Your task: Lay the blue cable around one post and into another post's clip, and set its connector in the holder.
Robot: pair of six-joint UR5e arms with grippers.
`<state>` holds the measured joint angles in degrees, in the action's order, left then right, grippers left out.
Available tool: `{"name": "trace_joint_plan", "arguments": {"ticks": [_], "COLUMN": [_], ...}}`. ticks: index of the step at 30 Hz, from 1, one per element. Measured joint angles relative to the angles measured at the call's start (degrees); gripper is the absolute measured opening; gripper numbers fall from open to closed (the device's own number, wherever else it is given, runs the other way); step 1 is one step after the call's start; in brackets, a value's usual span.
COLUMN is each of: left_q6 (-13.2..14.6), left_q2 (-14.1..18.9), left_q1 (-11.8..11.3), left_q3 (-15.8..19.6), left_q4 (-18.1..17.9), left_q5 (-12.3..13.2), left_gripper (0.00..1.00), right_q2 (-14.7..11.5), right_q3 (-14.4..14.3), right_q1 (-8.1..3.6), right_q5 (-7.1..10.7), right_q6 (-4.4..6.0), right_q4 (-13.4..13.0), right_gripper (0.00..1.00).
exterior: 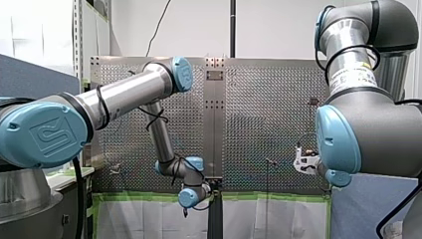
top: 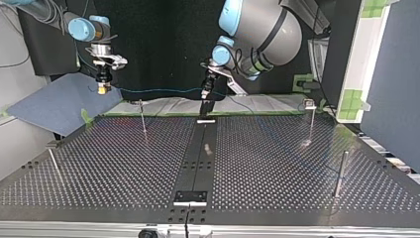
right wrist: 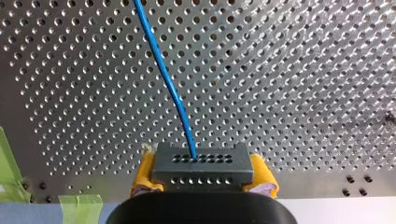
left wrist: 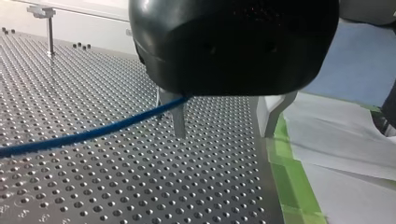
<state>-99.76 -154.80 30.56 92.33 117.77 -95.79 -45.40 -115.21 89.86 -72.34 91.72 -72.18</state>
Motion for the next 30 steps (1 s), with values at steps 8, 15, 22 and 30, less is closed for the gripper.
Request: {"name": "trace_joint_plan", "arguments": {"ticks": [8, 15, 22, 30], "left_q6": [0.1, 0.1, 0.1, -0.3], "left_q2": [1.4, 2.2, 2.2, 2.2], "left_q1": [0.4, 0.7, 0.9, 0.9], "left_q3": [0.0, 0.0, 0.0, 0.0], "left_q4": [1.3, 2.5, 2.6, 2.5], "left_q5": [0.1, 0.9, 1.3, 1.4], "left_gripper": [0.27, 0.02, 0.02, 0.02], "right_q2": [0.0, 0.0, 0.0, 0.0], "right_q3": [0.0, 0.0, 0.0, 0.1], "right_q1": [-0.19, -0.21, -0.09, -0.54], "right_q5": [-1.49, -1.66, -1.67, -2.10], "right_q6": [-0.71, -1.04, -1.14, -0.94], "right_q4": [0.1, 0.2, 0.3, 0.4], "right_gripper": [0.00, 0.00, 0.00, 0.00]}}
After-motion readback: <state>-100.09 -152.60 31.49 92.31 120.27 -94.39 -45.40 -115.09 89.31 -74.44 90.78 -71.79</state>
